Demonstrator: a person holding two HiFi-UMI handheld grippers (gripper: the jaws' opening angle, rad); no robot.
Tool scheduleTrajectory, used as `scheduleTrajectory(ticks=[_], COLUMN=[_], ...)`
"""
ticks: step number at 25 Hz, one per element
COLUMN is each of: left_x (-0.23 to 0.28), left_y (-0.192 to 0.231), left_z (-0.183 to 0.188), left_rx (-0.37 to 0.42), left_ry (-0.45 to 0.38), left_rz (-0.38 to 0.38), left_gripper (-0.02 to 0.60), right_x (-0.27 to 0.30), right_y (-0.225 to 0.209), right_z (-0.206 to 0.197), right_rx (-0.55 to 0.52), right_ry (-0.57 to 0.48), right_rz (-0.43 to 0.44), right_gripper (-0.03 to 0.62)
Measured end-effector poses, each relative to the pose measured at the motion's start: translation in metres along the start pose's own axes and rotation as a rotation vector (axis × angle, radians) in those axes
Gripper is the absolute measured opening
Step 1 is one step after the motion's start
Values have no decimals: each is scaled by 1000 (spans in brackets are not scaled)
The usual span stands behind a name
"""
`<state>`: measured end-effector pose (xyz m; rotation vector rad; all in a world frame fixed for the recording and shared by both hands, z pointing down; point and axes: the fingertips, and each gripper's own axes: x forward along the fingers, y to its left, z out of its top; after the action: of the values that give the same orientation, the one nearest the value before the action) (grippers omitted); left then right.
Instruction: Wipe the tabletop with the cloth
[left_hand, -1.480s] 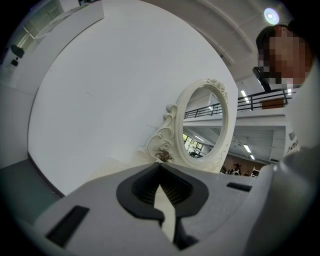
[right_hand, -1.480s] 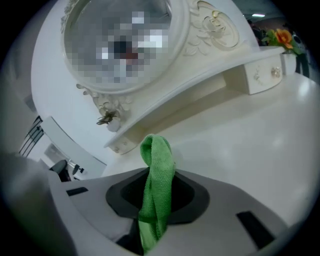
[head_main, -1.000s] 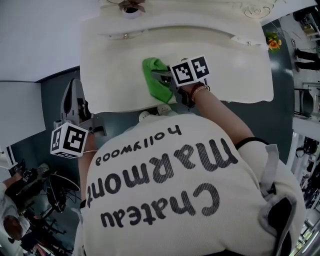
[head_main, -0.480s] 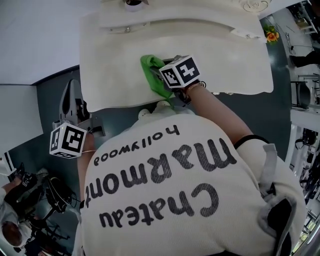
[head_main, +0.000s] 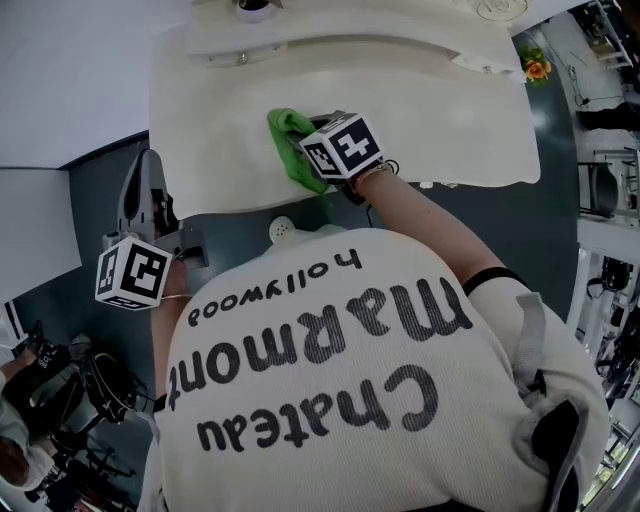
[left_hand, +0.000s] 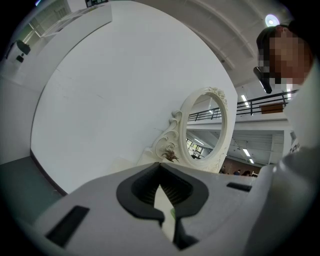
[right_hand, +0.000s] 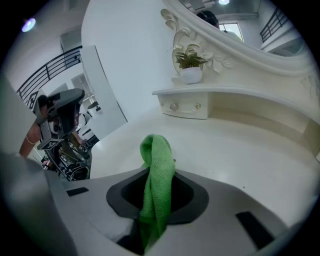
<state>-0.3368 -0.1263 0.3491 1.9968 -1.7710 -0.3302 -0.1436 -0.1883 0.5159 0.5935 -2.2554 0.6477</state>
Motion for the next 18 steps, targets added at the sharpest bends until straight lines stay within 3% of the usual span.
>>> scheduleTrajectory(ticks=[9, 18], left_x=[-34, -55], left_y=[-14, -38], left_z=[-22, -48], left_rx=[-40, -29], left_ry=[-1, 5], left_rz=[81, 99], left_gripper=[8, 8], right_x=[-4, -26], right_y=[2, -33], right_z=[-8, -23], right_rx=[-71, -48], right_ry=[10, -22], right_rz=[0, -63], right_gripper=[91, 89])
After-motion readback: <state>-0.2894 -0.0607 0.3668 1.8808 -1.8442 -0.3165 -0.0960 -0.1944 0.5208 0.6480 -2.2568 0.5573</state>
